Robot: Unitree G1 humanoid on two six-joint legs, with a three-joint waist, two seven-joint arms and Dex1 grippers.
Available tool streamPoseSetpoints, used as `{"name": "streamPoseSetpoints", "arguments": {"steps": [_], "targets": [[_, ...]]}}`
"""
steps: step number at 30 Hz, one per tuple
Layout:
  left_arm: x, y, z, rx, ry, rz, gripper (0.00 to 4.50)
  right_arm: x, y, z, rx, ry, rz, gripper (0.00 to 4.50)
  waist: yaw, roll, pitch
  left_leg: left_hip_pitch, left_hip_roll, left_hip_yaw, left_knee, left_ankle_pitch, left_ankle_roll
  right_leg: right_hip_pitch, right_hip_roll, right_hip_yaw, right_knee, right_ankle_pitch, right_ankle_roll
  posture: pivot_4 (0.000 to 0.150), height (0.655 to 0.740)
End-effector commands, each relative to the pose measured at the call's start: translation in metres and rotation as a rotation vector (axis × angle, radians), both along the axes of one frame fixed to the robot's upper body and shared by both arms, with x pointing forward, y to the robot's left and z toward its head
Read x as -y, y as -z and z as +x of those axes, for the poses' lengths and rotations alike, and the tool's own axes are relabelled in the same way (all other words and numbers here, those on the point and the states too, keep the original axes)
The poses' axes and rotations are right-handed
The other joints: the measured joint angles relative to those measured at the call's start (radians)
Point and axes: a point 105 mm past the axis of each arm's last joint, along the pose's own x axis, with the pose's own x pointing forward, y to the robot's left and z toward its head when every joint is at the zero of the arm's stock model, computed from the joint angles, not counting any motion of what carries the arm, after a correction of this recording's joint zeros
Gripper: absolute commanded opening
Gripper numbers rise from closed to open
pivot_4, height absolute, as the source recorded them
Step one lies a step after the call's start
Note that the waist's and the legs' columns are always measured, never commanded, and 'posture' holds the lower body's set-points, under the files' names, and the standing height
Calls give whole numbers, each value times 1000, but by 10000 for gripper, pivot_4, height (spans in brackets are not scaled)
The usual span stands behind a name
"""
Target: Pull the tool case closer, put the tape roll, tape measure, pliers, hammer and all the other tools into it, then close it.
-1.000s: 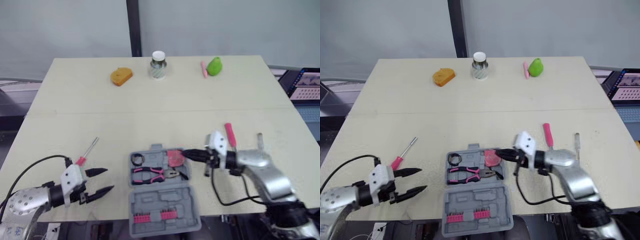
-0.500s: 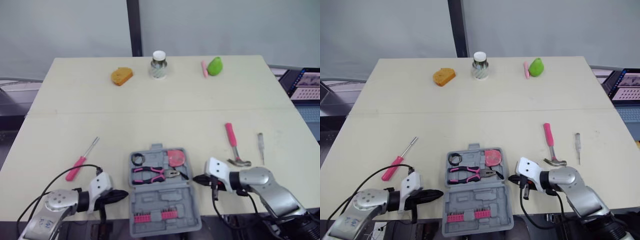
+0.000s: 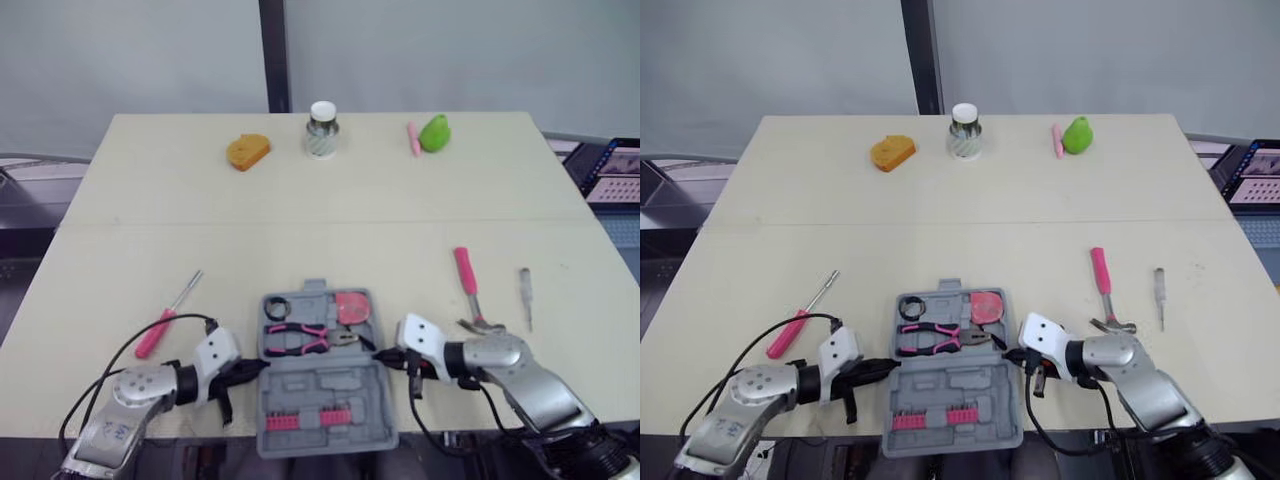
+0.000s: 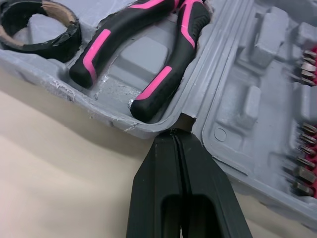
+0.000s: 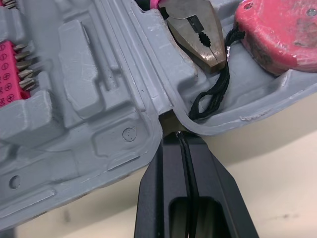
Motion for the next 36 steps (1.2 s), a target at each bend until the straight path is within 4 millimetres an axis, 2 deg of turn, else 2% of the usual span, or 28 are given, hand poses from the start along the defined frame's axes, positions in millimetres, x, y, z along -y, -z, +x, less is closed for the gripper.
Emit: {"name": "streamPoseSetpoints", "arguments": {"steps": [1, 3, 10, 25, 36], "targets": [[11, -9, 12, 60, 13, -26, 548, -5, -10, 13, 60, 13, 27, 0, -1, 0, 0, 0, 0, 0, 0, 0, 0, 0, 0, 0, 0, 0, 0, 1500, 7400], [13, -12, 21, 81, 10, -28, 548, -6, -13, 20, 78, 22, 30, 0, -1, 0, 0, 0, 0, 0, 0, 0, 0, 0, 0, 0, 0, 0, 0, 1500, 7400], [17, -18, 36, 119, 3, -42, 548, -9, -16, 27, 95, 22, 33, 0, -3, 0, 0, 0, 0, 0, 0, 0, 0, -1, 0, -1, 1, 0, 0, 1500, 7400], [16, -17, 38, 130, 6, -30, 548, -11, -17, 32, 119, 34, 36, 0, -3, 0, 0, 0, 0, 0, 1, 0, 0, -1, 0, 0, 1, 0, 0, 1500, 7400], [19, -17, 36, 127, 19, -32, 548, -11, -13, 27, 100, 14, 28, 0, -3, 0, 0, 0, 0, 0, 1, 0, 0, -1, 0, 0, 1, 0, 0, 1500, 7400]]}}
